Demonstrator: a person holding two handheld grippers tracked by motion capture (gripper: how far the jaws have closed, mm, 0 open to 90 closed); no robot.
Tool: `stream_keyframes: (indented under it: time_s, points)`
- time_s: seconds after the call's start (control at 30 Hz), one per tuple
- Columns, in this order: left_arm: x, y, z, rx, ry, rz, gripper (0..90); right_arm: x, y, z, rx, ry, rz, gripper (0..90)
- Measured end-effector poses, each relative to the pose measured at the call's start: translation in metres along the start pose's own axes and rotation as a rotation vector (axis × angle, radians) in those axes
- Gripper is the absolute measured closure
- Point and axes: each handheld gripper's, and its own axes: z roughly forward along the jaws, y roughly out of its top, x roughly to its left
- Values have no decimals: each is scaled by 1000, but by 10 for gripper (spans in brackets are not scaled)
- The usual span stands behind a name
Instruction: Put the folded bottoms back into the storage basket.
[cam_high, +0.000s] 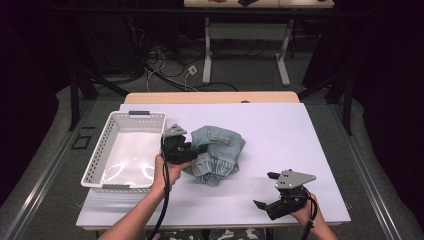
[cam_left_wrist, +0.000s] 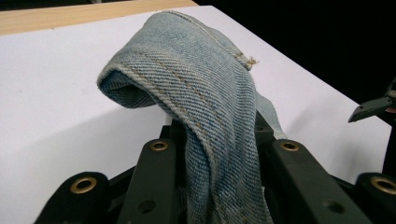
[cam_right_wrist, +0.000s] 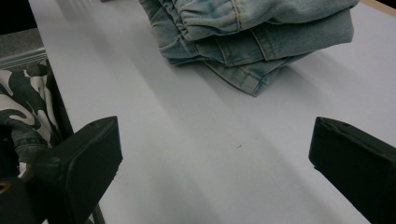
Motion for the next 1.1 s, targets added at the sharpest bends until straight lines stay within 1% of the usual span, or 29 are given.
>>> stream_keyframes:
  time_s: [0.13,0.17,0.23,0.3,0.47,0.67,1.0,1.1]
  points:
    - [0,1,-4,-10,-4,2,721,0,0,0,0,-1,0,24]
    - [0,2,-5,-8,-5,8,721,0,0,0,0,-1,1,24]
    - [0,2,-6,-18,-15,1,722,0,1,0,-3,-3,-2,24]
    - [0,3,-8,-22,-18,6,722,0,1,1,-3,-4,-2,24]
    - [0,6,-13,-28,-14,12,722,-1,0,0,-2,-4,2,24]
    - [0,10,-19,-22,-14,37,722,0,0,-1,-5,-9,6,24]
    - [1,15,-27,-39,-18,38,725,-1,-1,-1,-7,-13,7,24]
    - [0,16,-29,-35,-22,48,724,0,-1,-1,-7,-14,5,24]
